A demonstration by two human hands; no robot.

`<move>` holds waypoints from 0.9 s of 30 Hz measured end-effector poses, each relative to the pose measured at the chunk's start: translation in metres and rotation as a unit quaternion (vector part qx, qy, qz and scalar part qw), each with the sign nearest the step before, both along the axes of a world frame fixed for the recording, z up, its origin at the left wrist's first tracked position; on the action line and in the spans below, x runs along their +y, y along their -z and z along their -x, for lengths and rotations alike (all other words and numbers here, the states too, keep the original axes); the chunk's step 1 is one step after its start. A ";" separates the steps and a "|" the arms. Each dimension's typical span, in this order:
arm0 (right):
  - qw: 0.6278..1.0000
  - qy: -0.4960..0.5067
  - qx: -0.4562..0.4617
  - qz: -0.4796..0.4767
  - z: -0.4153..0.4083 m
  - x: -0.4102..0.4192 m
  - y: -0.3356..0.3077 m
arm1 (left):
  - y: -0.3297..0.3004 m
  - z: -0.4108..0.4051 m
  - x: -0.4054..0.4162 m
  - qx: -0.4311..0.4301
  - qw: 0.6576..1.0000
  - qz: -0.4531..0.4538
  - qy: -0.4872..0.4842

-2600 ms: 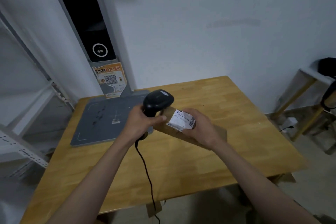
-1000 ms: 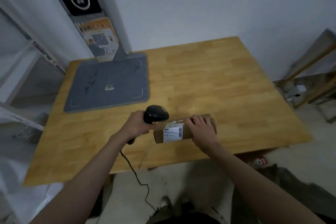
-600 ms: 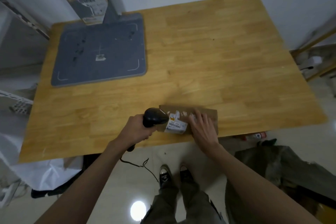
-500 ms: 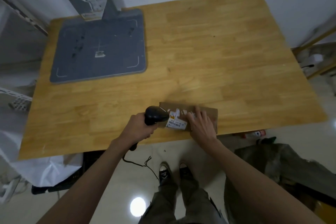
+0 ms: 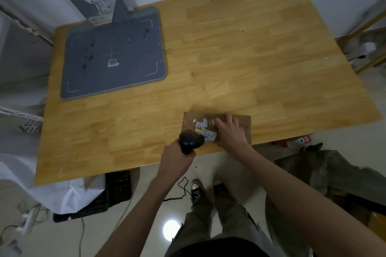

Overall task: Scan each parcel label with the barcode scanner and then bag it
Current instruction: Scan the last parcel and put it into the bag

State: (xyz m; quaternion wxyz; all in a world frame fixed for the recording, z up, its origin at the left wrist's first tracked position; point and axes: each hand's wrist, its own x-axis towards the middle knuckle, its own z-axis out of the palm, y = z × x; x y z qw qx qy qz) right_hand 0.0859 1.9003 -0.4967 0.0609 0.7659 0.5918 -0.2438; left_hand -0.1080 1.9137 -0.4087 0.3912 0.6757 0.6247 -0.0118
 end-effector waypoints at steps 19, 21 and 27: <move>1.000 0.016 0.015 -0.021 -0.002 -0.003 0.004 | -0.001 0.000 -0.023 -0.007 0.999 -0.022 -0.039; 1.000 0.015 0.017 -0.019 -0.002 -0.002 0.004 | -0.002 0.000 -0.025 -0.001 0.999 -0.018 -0.041; 1.000 0.014 0.015 -0.010 -0.002 -0.002 0.003 | -0.006 0.002 -0.029 0.019 0.999 -0.017 -0.039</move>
